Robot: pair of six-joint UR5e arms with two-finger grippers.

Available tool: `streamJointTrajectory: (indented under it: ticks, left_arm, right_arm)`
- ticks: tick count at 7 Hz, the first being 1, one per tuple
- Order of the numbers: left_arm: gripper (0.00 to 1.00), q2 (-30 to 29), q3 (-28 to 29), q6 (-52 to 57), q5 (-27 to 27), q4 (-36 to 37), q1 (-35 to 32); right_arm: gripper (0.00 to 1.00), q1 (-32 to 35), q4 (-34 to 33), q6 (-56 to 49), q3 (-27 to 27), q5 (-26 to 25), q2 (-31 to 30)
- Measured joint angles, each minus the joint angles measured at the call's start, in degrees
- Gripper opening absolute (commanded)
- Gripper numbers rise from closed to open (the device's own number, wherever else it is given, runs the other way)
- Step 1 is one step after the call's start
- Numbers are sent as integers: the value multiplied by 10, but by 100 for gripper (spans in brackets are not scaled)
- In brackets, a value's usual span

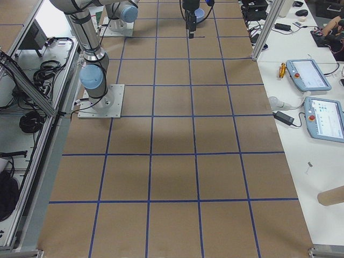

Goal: Stack green bowl on blue bowl
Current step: 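Lower the left gripper onto the rim of the pale green bowl, then close the left gripper on the green bowl rim and lift it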

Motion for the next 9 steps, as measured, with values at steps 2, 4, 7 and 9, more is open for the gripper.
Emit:
streamJointTrajectory:
  ticks: [2,4,7,9]
  left_arm:
    - [74,0,0,1,0,1,0]
    - [58,1,0,1,0,1,0]
    - [32,0,-1,7,-1,8,-1]
    - [15,0,-1,10,-1,10,-1]
  right_arm:
    - [100,0,0,0,0,0,0]
    - [100,0,0,0,0,0,0]
    - [100,0,0,0,0,0,0]
    - [100,0,0,0,0,0,0]
